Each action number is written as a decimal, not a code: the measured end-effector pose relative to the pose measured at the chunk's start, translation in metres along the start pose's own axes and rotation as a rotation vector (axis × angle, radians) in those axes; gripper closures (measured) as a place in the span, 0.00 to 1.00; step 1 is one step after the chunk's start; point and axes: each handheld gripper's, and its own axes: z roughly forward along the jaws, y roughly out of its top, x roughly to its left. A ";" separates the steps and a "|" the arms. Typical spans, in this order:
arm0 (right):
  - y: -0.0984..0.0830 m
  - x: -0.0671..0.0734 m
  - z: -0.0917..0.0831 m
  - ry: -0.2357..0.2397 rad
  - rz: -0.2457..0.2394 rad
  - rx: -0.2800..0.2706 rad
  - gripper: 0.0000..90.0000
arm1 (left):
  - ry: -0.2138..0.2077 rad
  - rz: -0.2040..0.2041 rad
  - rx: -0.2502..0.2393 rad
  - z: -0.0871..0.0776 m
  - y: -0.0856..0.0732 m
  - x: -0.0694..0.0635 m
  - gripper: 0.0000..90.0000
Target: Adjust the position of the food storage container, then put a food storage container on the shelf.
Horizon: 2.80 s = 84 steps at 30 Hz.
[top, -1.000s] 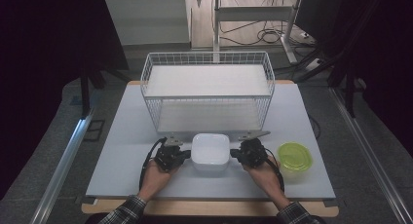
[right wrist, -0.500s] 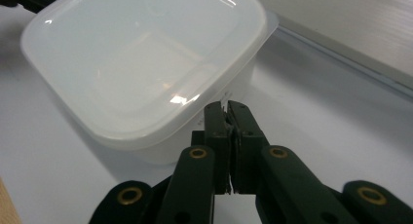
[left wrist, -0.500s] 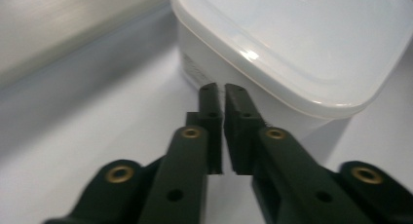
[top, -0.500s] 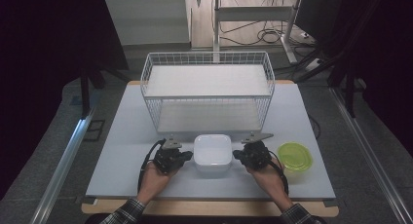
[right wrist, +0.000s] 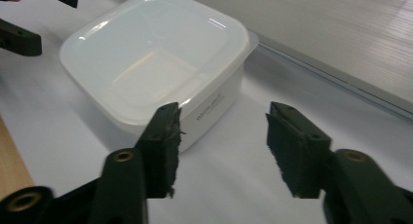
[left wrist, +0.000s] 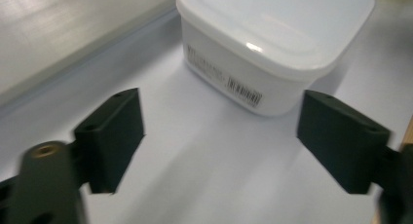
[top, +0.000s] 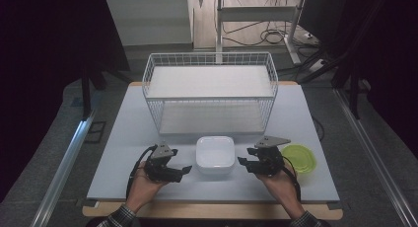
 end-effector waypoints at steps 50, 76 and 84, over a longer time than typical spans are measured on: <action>0.014 0.011 0.010 0.048 -0.005 0.013 0.13 | -0.067 -0.006 -0.067 0.011 0.027 0.006 0.15; 0.023 0.000 0.035 0.181 0.188 0.115 0.45 | -0.278 -0.119 0.044 0.034 0.036 0.008 0.32; 0.017 -0.001 0.017 0.188 0.284 0.121 0.72 | -0.225 -0.192 0.036 0.021 0.036 0.001 0.65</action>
